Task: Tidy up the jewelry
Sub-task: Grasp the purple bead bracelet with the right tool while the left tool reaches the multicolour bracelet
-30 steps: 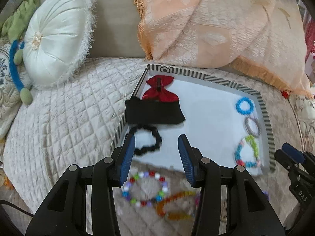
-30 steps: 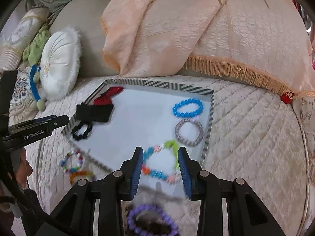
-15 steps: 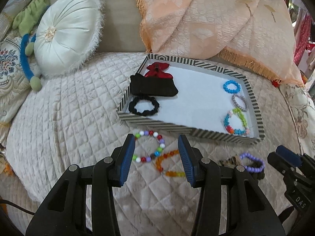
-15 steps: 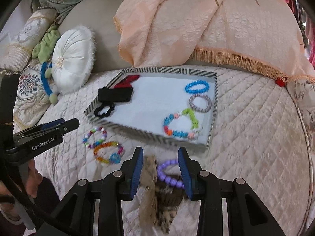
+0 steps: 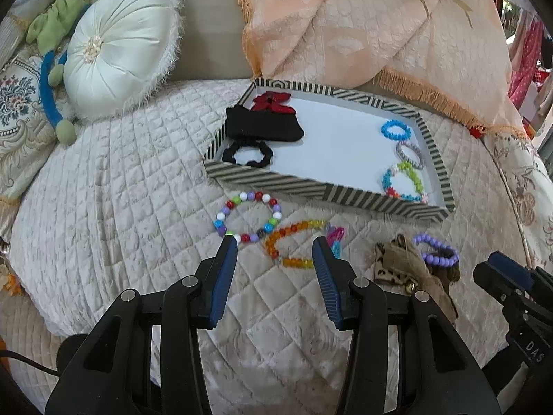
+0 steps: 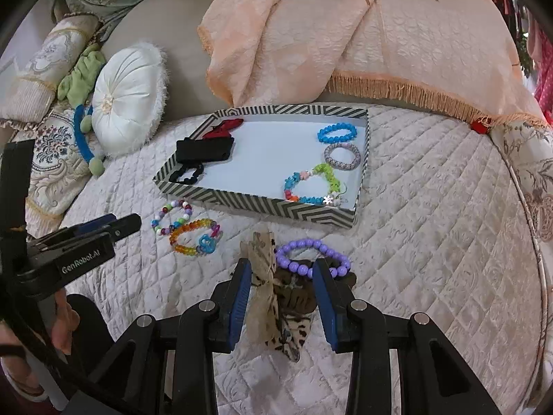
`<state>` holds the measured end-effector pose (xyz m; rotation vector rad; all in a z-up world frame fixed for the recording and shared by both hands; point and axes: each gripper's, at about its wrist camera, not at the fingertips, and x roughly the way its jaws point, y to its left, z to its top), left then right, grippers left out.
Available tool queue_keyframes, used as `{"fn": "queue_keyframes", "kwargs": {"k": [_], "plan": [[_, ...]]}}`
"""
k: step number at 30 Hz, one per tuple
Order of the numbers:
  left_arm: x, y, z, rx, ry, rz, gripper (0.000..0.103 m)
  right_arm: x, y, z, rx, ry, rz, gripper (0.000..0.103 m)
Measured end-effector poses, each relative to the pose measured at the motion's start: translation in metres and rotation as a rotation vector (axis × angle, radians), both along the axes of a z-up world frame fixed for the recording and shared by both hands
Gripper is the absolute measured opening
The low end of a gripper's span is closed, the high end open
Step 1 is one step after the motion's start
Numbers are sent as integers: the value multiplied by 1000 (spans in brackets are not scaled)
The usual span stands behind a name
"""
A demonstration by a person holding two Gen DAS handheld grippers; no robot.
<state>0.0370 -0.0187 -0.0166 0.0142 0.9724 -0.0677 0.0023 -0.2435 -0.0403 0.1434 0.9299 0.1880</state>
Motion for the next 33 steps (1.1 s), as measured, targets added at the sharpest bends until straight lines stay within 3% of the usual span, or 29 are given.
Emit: {"fn": "queue_keyframes", "kwargs": {"k": [10, 28, 33], "plan": [[-9, 4, -11, 1, 32, 2, 45, -10, -2, -6, -2, 20, 3, 35], [10, 84, -37, -169, 188, 103, 45, -20, -30, -37, 31, 109, 3, 35], [16, 87, -43, -170, 208, 118, 45, -19, -42, -43, 42, 121, -24, 35]]}}
